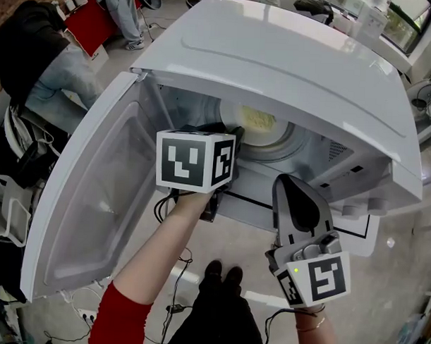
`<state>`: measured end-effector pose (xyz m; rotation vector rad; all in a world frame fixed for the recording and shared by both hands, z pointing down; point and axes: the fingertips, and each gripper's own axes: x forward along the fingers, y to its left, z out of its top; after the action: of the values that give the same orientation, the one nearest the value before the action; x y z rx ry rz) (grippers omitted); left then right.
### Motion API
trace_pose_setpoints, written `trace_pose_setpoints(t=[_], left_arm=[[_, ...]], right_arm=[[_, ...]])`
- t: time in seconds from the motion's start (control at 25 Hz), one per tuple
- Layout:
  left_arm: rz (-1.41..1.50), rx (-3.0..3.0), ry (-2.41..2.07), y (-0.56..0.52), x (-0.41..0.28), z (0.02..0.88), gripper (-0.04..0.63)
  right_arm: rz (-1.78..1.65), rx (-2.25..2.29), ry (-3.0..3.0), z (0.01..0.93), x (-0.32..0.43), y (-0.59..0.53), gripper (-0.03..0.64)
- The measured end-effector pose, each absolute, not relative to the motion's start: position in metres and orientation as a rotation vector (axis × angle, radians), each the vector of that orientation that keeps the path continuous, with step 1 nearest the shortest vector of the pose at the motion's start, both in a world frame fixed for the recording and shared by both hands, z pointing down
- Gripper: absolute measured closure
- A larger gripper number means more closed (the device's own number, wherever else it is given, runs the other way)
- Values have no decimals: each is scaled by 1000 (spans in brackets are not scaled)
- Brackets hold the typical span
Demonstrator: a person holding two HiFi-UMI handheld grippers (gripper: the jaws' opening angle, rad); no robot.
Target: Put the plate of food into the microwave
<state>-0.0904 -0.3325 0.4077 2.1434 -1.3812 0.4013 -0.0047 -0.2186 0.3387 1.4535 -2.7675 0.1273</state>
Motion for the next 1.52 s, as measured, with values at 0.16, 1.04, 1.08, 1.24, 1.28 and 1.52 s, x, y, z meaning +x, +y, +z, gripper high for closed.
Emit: trace_pose_setpoints(t=[0.16,1.04,1.08,1.24,1.28,1.52], left_arm=[[384,2139,-1389,-333,-93,407,446],[-39,2376,-1455,-299,-102,349,586],[-64,2412,-1439,-291,-98,345,586],[-166,2483,-1321,-259,-79,328,586],[-195,2478,-1299,-251,-77,323,586],[-187,2495,-1198,-212,-62,290,586]], right_arm=[[127,1444,-2763,341,-5,-218,601],[133,1421,-2808,333,1,-209,601],[139,1415,-2810,332,2,-206,601],[150,1385,-2829,317,9,-193,601],[151,1376,-2837,311,12,-188,601],[200,1394,-2838,274,27,-166,601]])
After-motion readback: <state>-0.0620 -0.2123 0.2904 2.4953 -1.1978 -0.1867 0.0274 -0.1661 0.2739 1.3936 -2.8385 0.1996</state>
